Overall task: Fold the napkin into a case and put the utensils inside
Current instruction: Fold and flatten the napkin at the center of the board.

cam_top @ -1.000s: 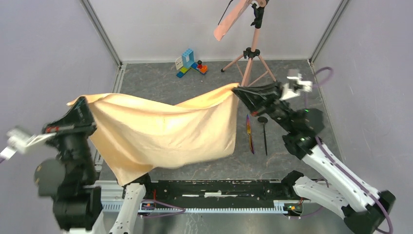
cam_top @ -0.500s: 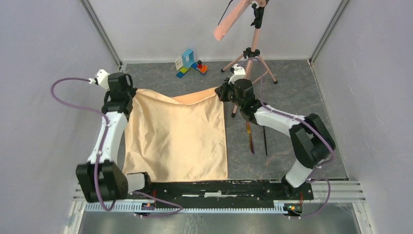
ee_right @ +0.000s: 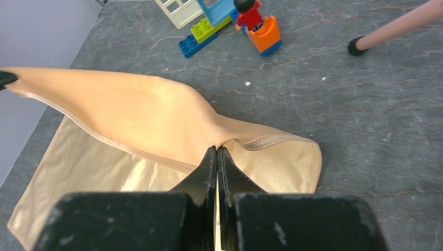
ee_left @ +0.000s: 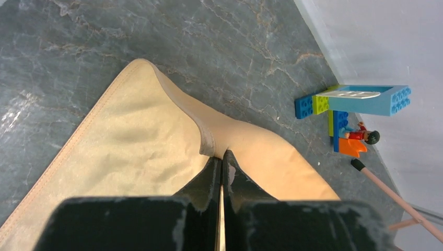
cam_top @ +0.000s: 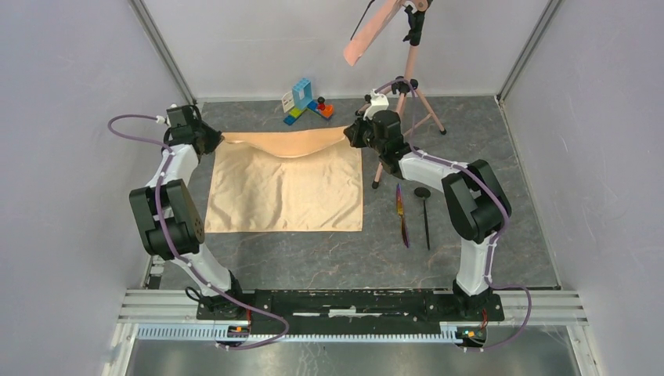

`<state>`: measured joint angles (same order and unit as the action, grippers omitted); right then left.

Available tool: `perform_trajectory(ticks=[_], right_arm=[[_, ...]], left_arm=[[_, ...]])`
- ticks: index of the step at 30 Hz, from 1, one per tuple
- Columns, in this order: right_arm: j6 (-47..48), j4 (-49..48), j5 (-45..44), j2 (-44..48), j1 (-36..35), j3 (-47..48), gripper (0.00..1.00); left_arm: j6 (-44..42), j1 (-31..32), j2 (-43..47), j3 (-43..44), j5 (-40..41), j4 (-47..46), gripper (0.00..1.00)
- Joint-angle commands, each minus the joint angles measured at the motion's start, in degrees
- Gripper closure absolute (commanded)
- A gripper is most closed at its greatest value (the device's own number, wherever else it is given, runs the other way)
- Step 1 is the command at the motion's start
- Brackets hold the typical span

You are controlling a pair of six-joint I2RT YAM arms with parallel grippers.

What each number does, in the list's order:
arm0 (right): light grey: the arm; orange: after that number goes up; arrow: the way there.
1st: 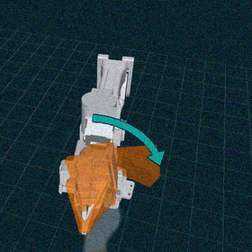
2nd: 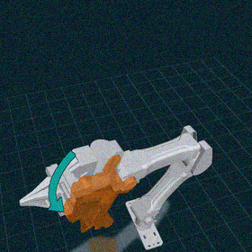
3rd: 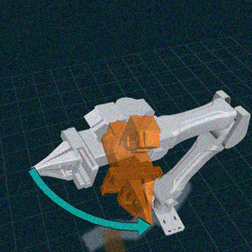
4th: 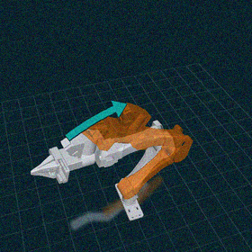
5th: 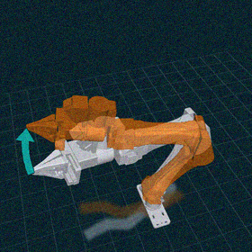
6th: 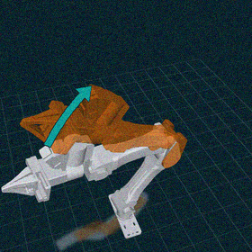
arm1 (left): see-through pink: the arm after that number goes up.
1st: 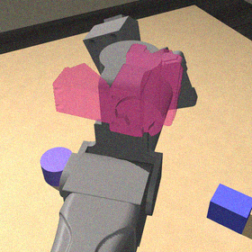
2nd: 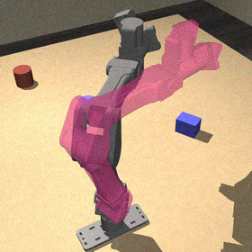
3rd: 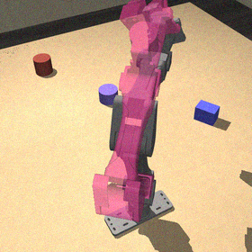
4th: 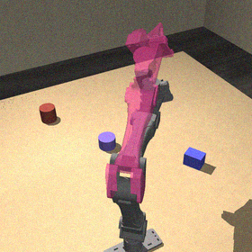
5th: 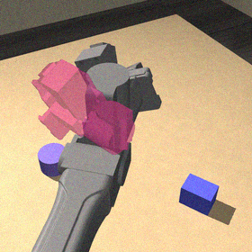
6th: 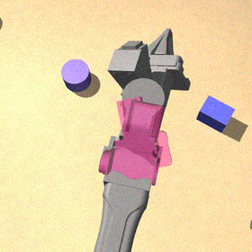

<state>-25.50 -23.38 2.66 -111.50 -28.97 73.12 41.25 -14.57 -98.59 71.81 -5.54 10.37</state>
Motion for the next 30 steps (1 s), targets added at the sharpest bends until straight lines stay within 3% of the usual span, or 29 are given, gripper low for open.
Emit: perform_trajectory(ticks=[1,8,17,30], right_arm=[[0.24,-3.62,5.15,1.43,-0.1,0.72,1.0],[-8.7,-7.93,10.92,9.29,-1.17,-14.38,1.0],[-10.34,-9.14,13.49,18.13,-4.09,-26.46,1.0],[-10.66,-11.93,15.85,22.83,-5.58,-35.85,1.0]], left_arm=[[-1.51,-1.65,-1.39,4.94,-5.9,3.57,0.98],[-9.32,-2.63,-3.53,9.33,-4.1,23.24,0.97],[-14.18,-2.66,5.27,-2.03,1.43,26.71,0.96],[-19.26,-3.01,11.37,-9.16,11.21,32.21,0.96]])
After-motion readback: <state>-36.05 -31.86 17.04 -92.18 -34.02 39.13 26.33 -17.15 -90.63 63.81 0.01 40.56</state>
